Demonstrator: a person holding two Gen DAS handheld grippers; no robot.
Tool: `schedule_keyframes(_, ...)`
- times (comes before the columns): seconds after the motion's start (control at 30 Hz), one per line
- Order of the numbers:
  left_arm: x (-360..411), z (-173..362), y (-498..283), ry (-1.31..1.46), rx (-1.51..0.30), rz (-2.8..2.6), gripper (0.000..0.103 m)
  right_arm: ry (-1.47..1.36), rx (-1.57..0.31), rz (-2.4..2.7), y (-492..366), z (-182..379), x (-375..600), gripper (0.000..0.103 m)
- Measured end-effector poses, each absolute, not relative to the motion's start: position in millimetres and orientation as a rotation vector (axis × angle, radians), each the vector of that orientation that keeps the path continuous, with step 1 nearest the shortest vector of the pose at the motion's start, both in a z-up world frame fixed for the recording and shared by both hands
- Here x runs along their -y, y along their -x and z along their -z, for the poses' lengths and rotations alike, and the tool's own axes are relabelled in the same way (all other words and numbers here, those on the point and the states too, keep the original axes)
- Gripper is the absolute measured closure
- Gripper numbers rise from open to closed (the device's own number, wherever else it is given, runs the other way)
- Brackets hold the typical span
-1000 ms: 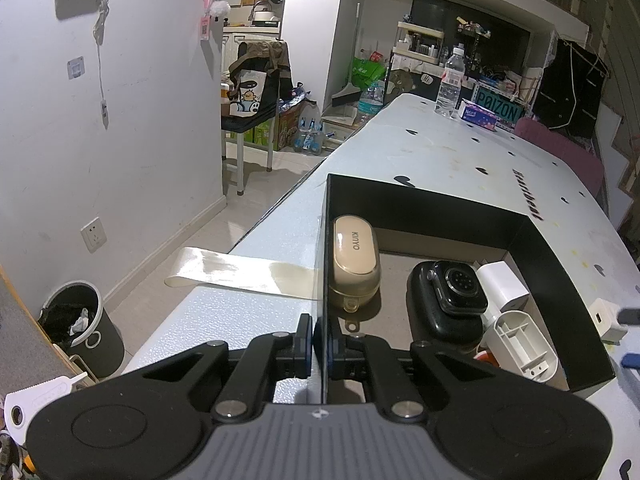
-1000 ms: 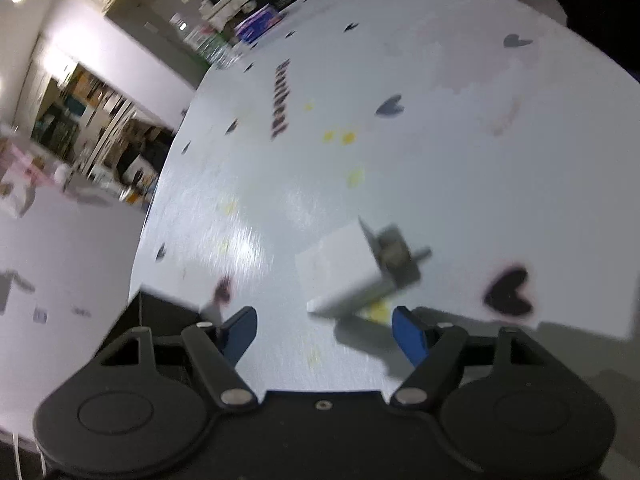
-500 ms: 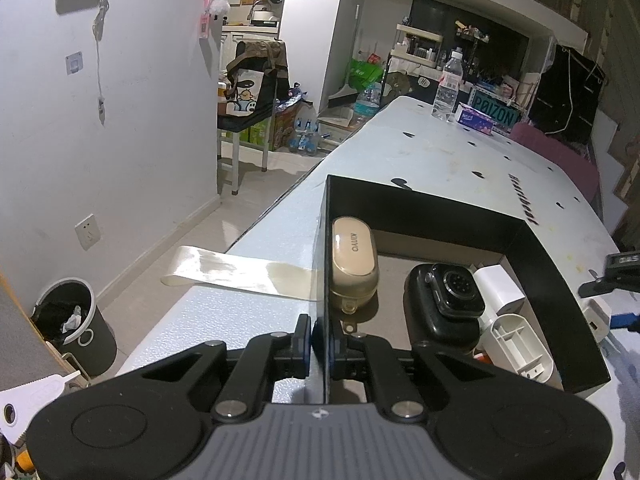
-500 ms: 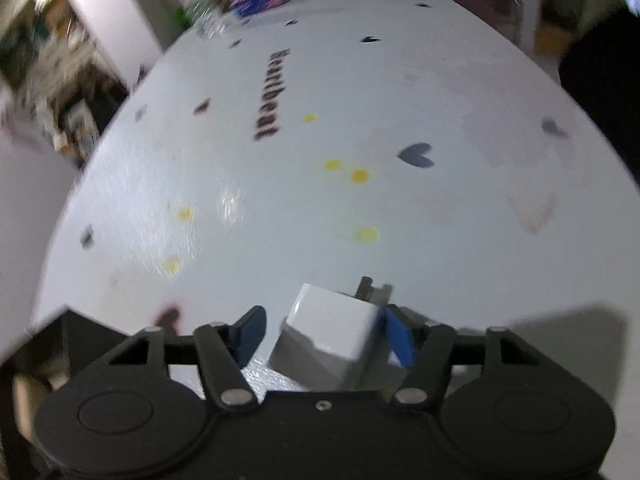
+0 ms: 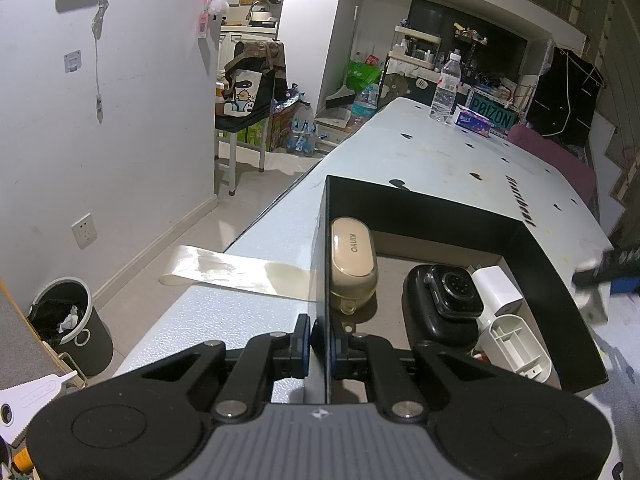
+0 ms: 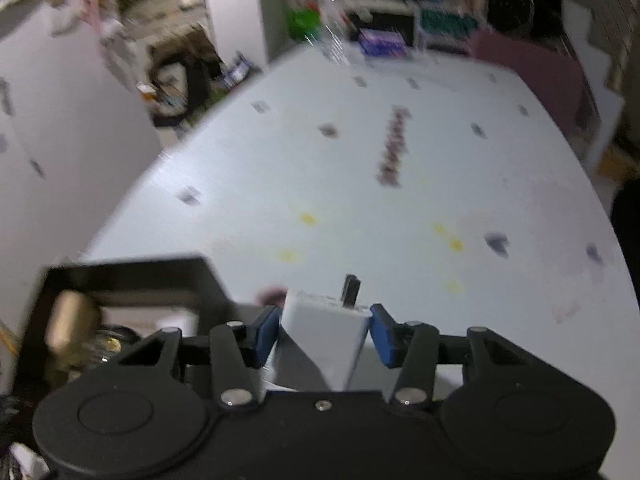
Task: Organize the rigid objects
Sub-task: 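Carry the cube charger into the black box and open the right gripper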
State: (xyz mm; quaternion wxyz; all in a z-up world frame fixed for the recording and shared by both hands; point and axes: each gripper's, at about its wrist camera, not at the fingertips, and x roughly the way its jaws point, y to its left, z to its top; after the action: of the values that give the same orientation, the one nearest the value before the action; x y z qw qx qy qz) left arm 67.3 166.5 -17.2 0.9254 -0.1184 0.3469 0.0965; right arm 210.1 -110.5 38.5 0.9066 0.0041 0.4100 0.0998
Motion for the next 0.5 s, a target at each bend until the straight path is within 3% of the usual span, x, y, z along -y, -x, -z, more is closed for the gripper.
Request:
schedule_keyframes(0.2, -166, 17, -67, 0.241, -0.712, -0.199, 0.094, -0.005, -0.713, -0.353, -183, -77, 66, 0.054)
schedule_keyframes(0.5, -167, 17, -67, 0.243, -0.711, -0.198, 0.094, 0.032, -0.741, -0.507, -181, -71, -13, 0.054)
